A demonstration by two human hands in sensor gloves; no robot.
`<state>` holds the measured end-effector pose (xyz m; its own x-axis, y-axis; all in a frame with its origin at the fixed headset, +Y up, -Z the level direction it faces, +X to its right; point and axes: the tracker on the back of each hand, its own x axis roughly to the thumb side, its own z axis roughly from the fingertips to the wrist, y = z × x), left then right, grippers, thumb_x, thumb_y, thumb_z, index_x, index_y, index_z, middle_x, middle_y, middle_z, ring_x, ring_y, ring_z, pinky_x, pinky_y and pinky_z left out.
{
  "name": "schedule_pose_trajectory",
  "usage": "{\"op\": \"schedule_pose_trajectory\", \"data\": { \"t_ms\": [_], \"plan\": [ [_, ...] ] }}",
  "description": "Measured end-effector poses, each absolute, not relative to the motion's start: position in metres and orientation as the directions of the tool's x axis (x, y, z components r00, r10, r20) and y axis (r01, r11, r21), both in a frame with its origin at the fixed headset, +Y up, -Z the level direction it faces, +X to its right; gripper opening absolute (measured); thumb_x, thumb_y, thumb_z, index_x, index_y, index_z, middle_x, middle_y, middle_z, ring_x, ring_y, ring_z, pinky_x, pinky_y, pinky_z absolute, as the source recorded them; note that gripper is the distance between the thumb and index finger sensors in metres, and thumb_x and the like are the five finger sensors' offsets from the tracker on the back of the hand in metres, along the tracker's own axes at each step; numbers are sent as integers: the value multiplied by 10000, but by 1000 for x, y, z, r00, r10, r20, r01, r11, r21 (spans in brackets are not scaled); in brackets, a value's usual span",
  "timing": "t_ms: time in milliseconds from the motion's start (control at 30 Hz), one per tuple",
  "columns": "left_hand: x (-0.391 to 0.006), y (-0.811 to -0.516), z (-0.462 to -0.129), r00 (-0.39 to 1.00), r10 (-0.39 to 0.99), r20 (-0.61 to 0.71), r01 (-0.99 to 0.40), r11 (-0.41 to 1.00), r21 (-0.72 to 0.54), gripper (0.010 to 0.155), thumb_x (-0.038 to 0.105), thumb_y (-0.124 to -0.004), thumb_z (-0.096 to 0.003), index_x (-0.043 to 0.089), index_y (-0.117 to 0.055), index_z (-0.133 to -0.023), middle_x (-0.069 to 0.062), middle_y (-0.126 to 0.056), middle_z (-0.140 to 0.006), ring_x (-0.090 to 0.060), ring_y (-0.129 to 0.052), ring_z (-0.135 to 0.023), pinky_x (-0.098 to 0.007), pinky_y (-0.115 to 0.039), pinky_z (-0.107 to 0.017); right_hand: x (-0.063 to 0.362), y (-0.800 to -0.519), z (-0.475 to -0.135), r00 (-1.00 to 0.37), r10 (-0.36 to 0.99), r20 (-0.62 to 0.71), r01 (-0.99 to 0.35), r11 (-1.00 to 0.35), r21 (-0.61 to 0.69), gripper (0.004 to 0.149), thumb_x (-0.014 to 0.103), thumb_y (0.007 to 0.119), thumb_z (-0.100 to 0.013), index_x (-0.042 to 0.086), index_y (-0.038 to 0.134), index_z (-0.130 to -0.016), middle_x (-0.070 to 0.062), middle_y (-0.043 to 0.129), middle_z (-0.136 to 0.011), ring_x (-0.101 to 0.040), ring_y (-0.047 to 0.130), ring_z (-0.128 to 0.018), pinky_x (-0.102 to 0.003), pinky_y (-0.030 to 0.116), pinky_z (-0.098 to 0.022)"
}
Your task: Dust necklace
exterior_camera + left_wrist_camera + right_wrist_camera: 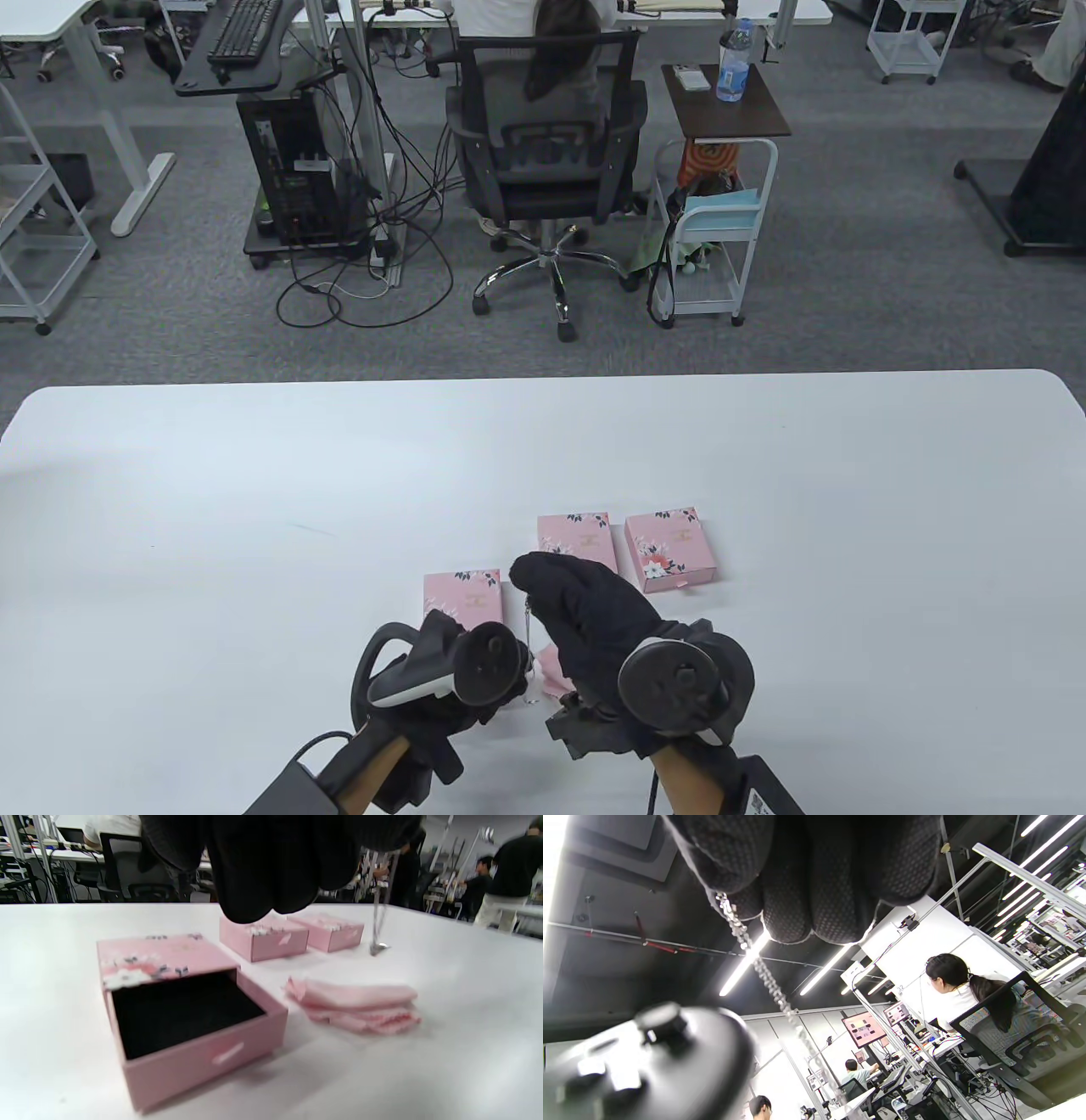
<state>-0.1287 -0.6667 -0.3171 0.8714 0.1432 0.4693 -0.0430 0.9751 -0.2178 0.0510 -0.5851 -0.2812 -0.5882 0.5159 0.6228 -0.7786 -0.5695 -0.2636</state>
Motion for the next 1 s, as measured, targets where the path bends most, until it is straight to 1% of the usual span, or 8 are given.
{"op": "schedule_pose_trajectory", "data": {
  "t_ms": [200, 300, 400, 500, 633, 733, 800, 1000],
  "plan": [
    [-159, -622, -309, 781, 422, 461, -393, 905, -162, 590, 464, -659, -531, 276, -637, -1091, -8, -781, -1131, -295, -848, -1015, -549, -562, -809, 48, -585, -280, -592, 505, 629, -769, -588, -252, 366, 288, 739, -512, 324, 800, -871, -70, 868, -922, -321, 908, -792, -435, 734, -629],
    [-172, -609, -303, 633, 612, 473, -590, 778, -218, 698, 532, -680, -501, 242, -598, -1131, -40, -746, -1161, -342, -796, -1051, -568, -540, -811, 46, -586, -280, -592, 499, 633, -765, -595, -247, 367, 291, 738, -513, 330, 796, -873, -75, 849, -945, -328, 893, -814, -442, 724, -642],
    [-176, -605, -300, 525, 720, 454, -687, 673, -272, 707, 547, -678, -497, 232, -611, -1127, -49, -757, -1151, -342, -808, -1039, -566, -543, -808, 43, -588, -279, -574, 502, 647, -771, -598, -219, 367, 294, 734, -514, 337, 793, -874, -79, 836, -959, -331, 883, -827, -445, 719, -648],
    [-177, -606, -300, 460, 790, 405, -733, 596, -330, 664, 526, -679, -508, 218, -656, -1097, -49, -808, -1105, -324, -857, -992, -556, -563, -799, 39, -590, -279, -573, 489, 658, -768, -601, -222, 368, 299, 732, -515, 343, 789, -876, -81, 826, -969, -336, 874, -837, -448, 714, -653],
    [-176, -609, -303, 439, 811, 387, -732, 573, -369, 626, 514, -690, -506, 221, -705, -1059, -37, -857, -1060, -311, -898, -951, -548, -579, -790, 35, -593, -278, -559, 487, 671, -772, -602, -206, 367, 306, 731, -516, 347, 787, -877, -85, 814, -981, -340, 865, -848, -451, 710, -658],
    [-176, -611, -305, 397, 846, 357, -751, 523, -403, 518, 472, -701, -517, 253, -780, -979, 4, -929, -976, -277, -953, -885, -534, -596, -782, 33, -596, -279, -579, 471, 666, -754, -619, -218, 368, 305, 730, -517, 348, 785, -878, -82, 816, -979, -335, 866, -848, -450, 710, -658],
    [-176, -611, -304, 410, 840, 354, -753, 531, -387, 458, 456, -708, -516, 268, -827, -917, 29, -977, -905, -250, -994, -824, -520, -616, -773, 32, -597, -280, -576, 477, 664, -756, -620, -210, 368, 303, 728, -519, 347, 779, -881, -79, 818, -978, -334, 868, -846, -448, 712, -657],
    [-177, -605, -299, 476, 787, 392, -743, 599, -301, 430, 439, -700, -525, 275, -838, -898, 37, -985, -883, -244, -999, -809, -515, -619, -771, 34, -597, -282, -579, 495, 648, -749, -636, -185, 392, 332, 710, -534, 339, 735, -925, -97, 786, -1007, -354, 834, -878, -463, 686, -678]
  ]
}}
